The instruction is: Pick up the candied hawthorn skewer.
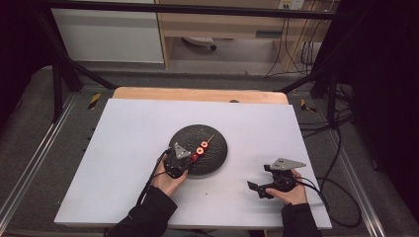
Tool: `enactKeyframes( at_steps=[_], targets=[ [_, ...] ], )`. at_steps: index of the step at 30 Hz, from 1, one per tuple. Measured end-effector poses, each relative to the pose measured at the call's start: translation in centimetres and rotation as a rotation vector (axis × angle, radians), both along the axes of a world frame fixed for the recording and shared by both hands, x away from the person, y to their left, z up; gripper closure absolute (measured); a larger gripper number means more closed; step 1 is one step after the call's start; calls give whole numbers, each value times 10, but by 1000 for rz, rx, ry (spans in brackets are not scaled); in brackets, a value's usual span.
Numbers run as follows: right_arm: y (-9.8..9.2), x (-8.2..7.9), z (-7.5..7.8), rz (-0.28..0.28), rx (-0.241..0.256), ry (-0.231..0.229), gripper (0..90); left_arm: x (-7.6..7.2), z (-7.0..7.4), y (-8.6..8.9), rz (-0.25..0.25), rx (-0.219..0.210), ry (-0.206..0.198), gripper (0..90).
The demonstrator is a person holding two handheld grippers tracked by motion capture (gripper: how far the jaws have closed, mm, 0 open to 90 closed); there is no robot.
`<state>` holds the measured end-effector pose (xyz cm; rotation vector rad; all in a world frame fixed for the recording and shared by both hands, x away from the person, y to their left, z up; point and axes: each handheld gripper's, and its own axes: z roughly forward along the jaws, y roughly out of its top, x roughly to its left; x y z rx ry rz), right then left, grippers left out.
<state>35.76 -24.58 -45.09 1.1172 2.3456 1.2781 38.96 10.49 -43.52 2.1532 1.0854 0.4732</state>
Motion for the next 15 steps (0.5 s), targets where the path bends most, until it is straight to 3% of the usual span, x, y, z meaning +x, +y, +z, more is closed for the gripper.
enactKeyframes(
  at_steps=[8,15],
  targets=[
    [1,0,-1,0,2,-3,43,-2,1,8,6,-49,-15,884],
    [1,0,-1,-2,4,1,43,-8,10,19,-6,-96,-58,885]
  ],
)
